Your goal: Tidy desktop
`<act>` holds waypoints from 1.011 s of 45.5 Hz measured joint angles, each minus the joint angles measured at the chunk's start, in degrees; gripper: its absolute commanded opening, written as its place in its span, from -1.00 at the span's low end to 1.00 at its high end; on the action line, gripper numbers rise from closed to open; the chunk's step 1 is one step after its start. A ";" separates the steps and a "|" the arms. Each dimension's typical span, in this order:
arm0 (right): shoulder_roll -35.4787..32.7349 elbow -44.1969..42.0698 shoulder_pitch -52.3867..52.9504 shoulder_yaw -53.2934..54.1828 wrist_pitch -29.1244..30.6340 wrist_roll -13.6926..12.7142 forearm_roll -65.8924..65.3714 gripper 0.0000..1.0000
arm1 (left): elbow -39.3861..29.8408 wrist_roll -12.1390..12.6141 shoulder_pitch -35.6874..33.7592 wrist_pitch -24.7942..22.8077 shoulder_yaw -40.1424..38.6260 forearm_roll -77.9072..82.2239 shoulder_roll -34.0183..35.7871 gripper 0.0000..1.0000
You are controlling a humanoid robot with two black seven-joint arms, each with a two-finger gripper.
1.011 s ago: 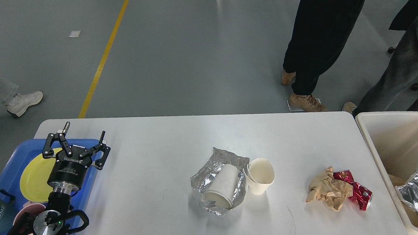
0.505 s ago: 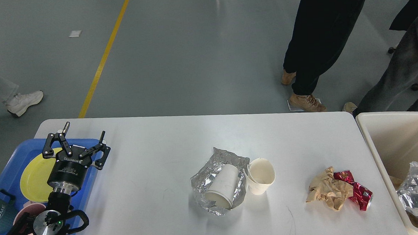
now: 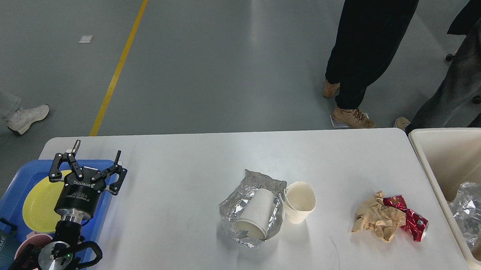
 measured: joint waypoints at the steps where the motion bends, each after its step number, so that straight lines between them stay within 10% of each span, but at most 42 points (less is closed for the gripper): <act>1: -0.30 0.94 0.97 -0.13 0.04 -0.01 -0.24 1.00 | 0.00 0.00 0.00 0.00 0.00 0.00 0.00 0.93; 10: -10.17 19.22 12.42 -4.01 0.05 -1.77 -6.00 1.00 | 0.00 0.05 0.00 0.00 0.00 0.00 0.00 0.93; 22: -14.55 55.87 53.71 -30.09 5.46 -8.85 -14.89 1.00 | 0.00 0.07 0.00 0.00 0.00 0.00 -0.01 0.93; 37: 3.53 71.45 89.42 -38.75 42.25 -9.10 -12.52 1.00 | 0.00 0.06 0.00 0.00 0.06 0.00 -0.01 0.93; 46: 5.09 88.18 111.85 -38.69 47.29 -8.80 -3.95 1.00 | 0.03 -0.02 0.00 0.00 0.09 0.00 0.00 0.93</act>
